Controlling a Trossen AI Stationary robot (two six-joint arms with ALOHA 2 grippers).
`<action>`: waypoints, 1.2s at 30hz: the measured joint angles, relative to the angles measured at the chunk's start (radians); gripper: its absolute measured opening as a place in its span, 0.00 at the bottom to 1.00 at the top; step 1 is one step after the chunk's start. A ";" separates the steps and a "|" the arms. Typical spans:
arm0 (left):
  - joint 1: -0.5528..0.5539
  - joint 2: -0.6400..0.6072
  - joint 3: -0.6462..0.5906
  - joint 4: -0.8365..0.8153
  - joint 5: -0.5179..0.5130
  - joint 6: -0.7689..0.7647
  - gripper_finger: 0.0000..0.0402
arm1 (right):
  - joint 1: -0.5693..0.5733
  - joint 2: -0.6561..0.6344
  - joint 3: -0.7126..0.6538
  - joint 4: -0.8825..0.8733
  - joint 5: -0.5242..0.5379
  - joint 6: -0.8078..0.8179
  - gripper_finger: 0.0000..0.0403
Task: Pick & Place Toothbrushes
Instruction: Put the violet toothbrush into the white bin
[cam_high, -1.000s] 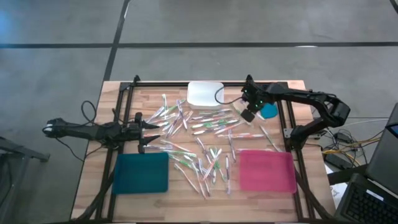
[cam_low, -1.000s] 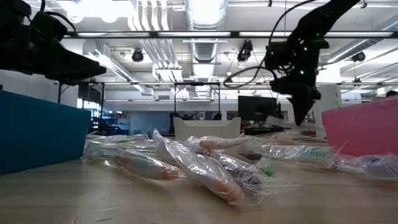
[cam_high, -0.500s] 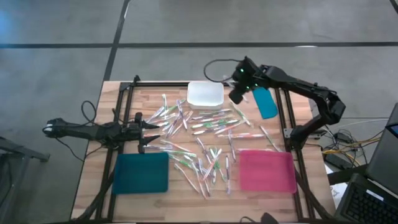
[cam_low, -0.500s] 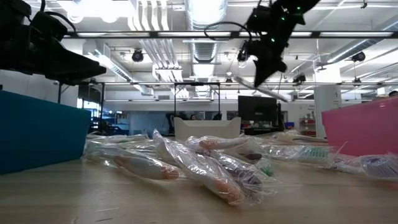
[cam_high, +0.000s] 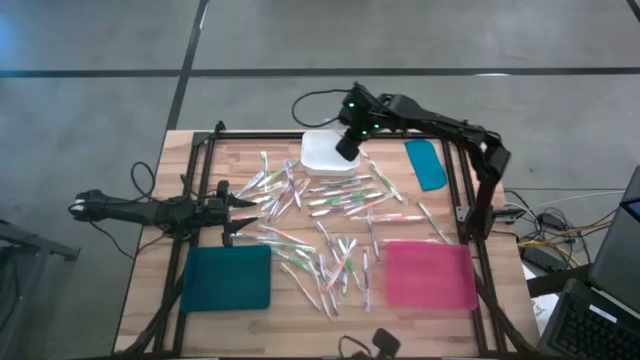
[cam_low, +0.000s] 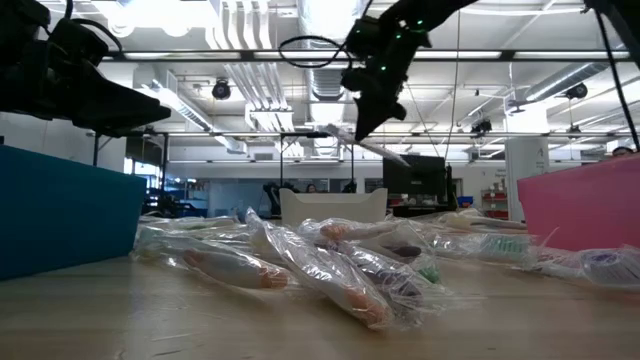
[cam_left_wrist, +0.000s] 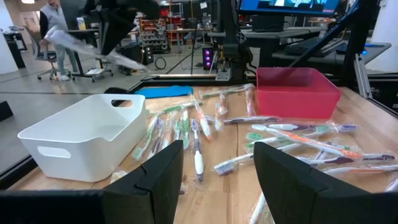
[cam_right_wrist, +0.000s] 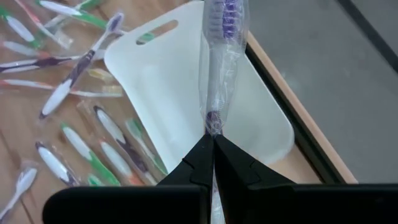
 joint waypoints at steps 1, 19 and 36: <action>0.000 0.000 0.000 0.000 0.000 0.000 0.50 | 0.001 0.018 0.016 0.000 -0.002 0.000 0.02; 0.000 0.000 0.000 0.000 0.000 0.000 0.50 | 0.014 0.280 0.263 -0.057 -0.036 -0.040 0.02; 0.000 0.000 0.000 0.000 0.000 0.000 0.50 | 0.017 0.281 0.116 0.028 -0.035 -0.062 0.02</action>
